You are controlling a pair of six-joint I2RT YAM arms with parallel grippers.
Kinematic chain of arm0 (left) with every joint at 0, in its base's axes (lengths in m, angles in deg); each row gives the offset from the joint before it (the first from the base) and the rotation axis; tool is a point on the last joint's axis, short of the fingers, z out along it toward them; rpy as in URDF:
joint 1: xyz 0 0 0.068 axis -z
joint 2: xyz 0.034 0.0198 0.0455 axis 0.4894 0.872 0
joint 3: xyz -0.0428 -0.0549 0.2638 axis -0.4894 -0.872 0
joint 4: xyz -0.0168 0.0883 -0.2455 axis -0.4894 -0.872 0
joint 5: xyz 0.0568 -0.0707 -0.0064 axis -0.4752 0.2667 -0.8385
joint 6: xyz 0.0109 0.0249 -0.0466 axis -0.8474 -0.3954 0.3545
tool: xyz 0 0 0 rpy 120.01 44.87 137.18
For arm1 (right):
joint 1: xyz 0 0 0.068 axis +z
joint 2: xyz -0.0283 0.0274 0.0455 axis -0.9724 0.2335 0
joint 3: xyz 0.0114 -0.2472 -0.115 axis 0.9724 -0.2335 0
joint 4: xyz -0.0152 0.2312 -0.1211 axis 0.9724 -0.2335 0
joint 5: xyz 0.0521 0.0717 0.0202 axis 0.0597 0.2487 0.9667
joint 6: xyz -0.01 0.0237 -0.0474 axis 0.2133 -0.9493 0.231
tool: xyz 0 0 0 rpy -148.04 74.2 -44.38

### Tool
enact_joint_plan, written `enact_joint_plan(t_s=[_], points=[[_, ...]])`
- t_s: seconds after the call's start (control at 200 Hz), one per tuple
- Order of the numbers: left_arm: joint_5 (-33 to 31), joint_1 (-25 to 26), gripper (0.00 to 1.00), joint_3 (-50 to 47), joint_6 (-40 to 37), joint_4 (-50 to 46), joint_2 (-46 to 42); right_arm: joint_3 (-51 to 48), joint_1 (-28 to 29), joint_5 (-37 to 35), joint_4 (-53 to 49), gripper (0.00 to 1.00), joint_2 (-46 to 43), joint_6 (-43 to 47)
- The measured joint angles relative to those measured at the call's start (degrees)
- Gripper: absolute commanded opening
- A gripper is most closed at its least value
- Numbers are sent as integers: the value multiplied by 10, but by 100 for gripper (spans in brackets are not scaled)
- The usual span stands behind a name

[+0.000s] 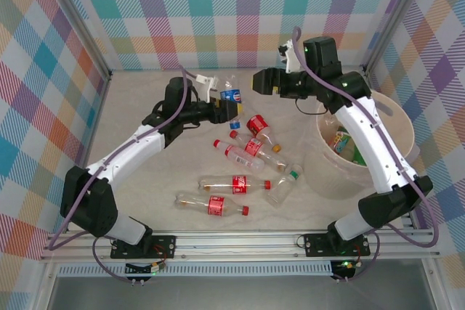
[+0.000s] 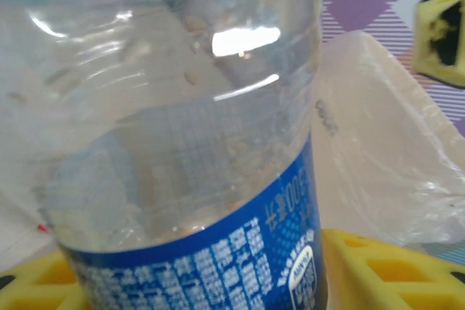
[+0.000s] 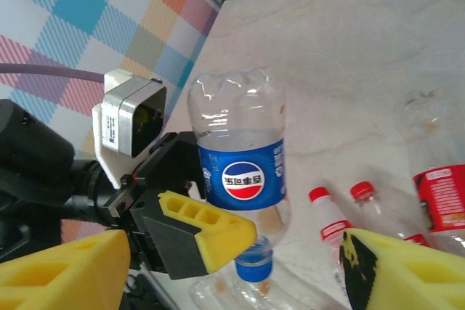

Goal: Put the plastic bottles in the bin

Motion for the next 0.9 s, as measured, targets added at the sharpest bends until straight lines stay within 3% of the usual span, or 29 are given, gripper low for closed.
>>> enact_joint_plan(t_s=[0.175, 0.455, 0.57, 0.895], points=[[26, 11, 33, 1, -2, 21, 6, -1, 5, 14, 9, 88, 12, -2], [39, 14, 33, 30, -38, -34, 2, 36, 37, 45, 39, 90, 112, -5], [28, 10, 33, 30, -48, -57, -7, 48, 41, 59, 40, 88, 135, -6], [36, 12, 36, 35, -57, -64, -16, 52, 41, 77, 68, 68, 138, -18]])
